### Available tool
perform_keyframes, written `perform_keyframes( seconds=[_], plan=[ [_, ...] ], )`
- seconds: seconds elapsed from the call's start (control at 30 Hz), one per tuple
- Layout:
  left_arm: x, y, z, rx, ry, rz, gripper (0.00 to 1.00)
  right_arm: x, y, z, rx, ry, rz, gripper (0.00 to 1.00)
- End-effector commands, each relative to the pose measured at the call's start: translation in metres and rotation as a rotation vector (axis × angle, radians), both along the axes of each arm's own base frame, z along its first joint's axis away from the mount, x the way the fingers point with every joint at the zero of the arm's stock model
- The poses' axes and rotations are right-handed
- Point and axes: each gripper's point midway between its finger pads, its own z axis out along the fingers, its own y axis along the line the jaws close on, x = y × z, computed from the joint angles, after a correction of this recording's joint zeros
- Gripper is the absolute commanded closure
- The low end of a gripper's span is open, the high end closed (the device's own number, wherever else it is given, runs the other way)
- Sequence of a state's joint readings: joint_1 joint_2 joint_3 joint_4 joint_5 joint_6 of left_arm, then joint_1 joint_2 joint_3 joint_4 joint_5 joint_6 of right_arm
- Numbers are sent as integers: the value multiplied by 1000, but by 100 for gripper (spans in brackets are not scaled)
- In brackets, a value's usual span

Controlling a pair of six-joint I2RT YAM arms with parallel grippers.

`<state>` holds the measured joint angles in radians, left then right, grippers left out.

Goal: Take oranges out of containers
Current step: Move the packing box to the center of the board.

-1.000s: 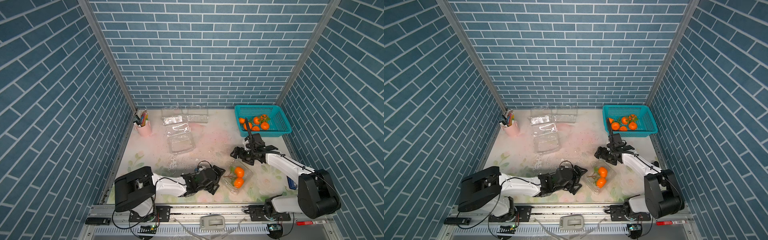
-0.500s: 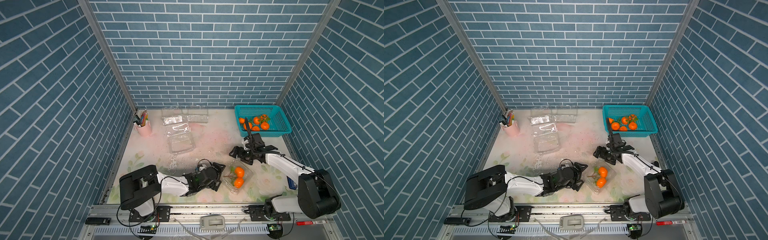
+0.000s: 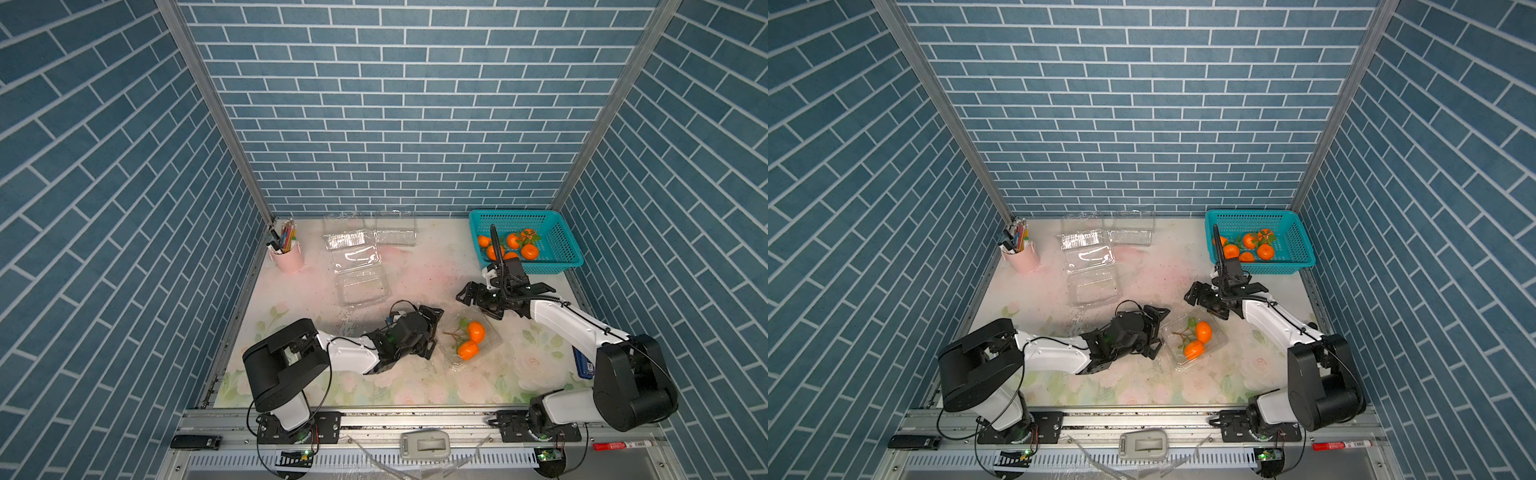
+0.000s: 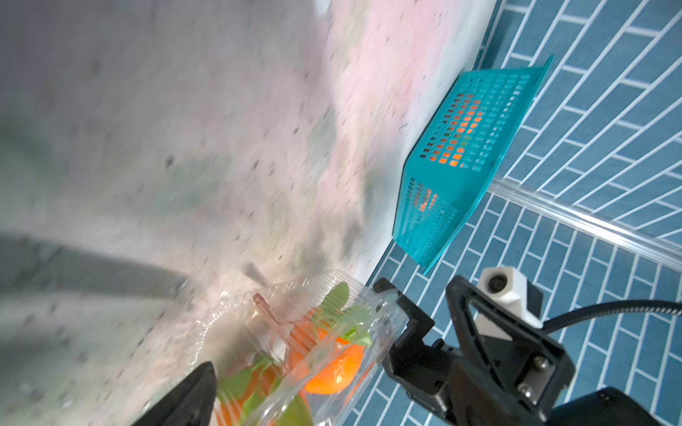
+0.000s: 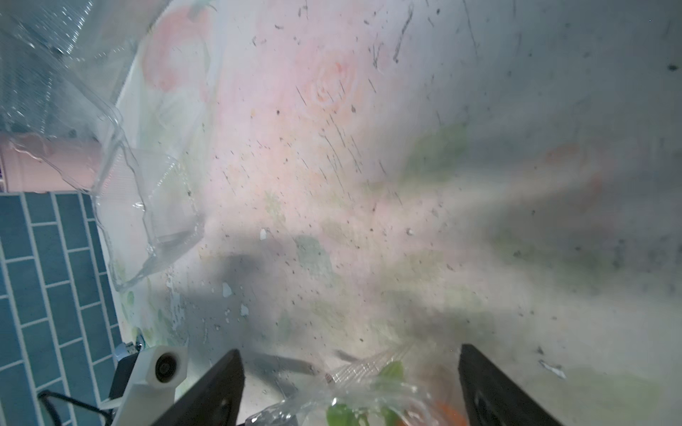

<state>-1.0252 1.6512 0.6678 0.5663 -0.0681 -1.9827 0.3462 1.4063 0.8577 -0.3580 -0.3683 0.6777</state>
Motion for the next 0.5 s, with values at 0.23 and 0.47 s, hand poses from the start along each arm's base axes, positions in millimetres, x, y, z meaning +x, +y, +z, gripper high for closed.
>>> perform_keyframes(
  seconds=[0.23,0.47],
  plan=[
    [116,49,41,31,-106,15,1,73,29,7,48,-7,-57,10],
    [157,68,49,187,-136,-131,1,111,20,16,-100,-55,-55,10]
  ],
)
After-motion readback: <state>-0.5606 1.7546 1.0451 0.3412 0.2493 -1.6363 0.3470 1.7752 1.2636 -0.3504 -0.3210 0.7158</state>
